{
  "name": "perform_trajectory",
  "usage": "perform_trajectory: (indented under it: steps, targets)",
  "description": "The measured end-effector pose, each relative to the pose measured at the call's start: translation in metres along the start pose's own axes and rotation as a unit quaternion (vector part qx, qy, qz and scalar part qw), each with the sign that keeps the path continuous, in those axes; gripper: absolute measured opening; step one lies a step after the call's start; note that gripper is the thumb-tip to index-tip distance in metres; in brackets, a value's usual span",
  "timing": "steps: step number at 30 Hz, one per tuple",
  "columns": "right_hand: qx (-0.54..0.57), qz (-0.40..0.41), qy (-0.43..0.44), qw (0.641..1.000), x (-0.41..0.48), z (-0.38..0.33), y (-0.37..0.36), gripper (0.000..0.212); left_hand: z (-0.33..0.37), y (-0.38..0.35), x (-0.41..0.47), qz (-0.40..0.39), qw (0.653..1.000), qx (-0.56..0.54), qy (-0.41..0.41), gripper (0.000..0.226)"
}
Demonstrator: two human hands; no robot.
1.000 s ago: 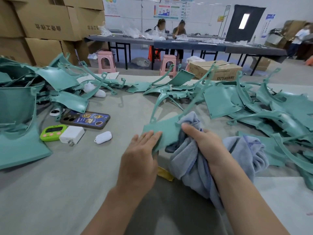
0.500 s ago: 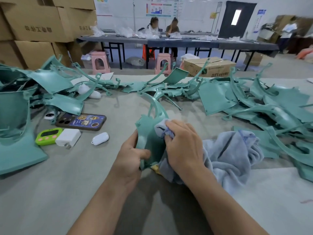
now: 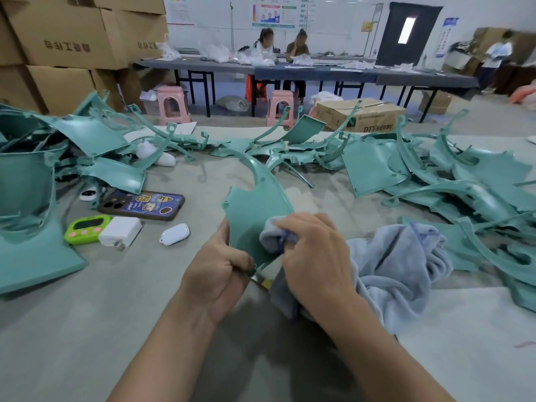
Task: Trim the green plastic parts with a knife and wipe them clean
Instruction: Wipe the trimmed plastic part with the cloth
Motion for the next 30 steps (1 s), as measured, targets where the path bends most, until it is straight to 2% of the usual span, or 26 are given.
perform_trajectory:
  steps: [2,4,7,9,12,14,16,18,20,22,25,28,30]
  targets:
    - [-0.076,0.016,-0.032,0.996,-0.001,0.015,0.007,0.029,-0.005,-0.009,-0.005,-0.048,0.998,0.027,0.016,0.102]
    - [-0.105,0.027,-0.048,0.993,0.0,0.025,0.011,0.03,-0.011,-0.013,-0.009,-0.056,0.995,0.078,0.041,0.101]
    - [-0.073,0.065,-0.079,0.992,-0.001,0.038,0.016,0.024,-0.01,-0.005,-0.011,-0.019,0.992,0.11,0.059,0.098]
    - [-0.052,0.096,-0.129,0.986,-0.003,0.054,0.022,0.025,-0.008,0.003,-0.012,0.016,0.989,0.128,0.071,0.094]
    - [-0.037,0.181,-0.172,0.968,-0.006,0.065,0.044,0.017,-0.013,0.005,-0.011,0.04,0.978,0.191,0.074,0.087]
    - [-0.039,0.255,-0.151,0.954,-0.007,0.062,0.061,0.024,-0.018,0.005,-0.009,0.062,0.973,0.209,0.07,0.081]
    - [-0.05,0.283,-0.067,0.956,-0.002,0.051,0.068,0.034,-0.02,0.006,-0.006,0.104,0.969,0.218,0.057,0.071]
    - [-0.069,0.234,-0.009,0.97,0.004,0.043,0.057,0.033,-0.02,0.008,-0.005,0.152,0.962,0.222,0.037,0.055]
    - [-0.051,0.141,-0.016,0.989,0.006,0.046,0.034,0.031,-0.014,0.015,-0.007,0.213,0.946,0.244,-0.001,0.037]
    - [-0.008,0.06,-0.018,0.998,0.004,0.042,0.011,0.031,-0.003,0.023,-0.013,0.281,0.912,0.295,-0.05,0.026]
    - [0.065,0.056,0.013,0.996,0.0,0.02,0.005,0.03,0.006,0.028,-0.019,0.332,0.884,0.316,-0.088,0.025]
    - [0.146,0.029,0.06,0.987,-0.004,-0.016,-0.011,0.022,0.007,0.032,-0.019,0.313,0.91,0.258,-0.089,0.031]
    - [0.173,0.007,0.088,0.981,-0.003,-0.033,-0.019,0.019,0.008,0.036,-0.017,0.294,0.927,0.218,-0.083,0.052]
Point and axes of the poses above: each hand's wrist, its own x-axis towards the middle knuckle, its own y-axis out of the back of the hand, z = x × y, the point moved 9 cm from there along x, towards the middle knuckle, and after that the axes turned 15 degrees about y, right-handed, at the moved point
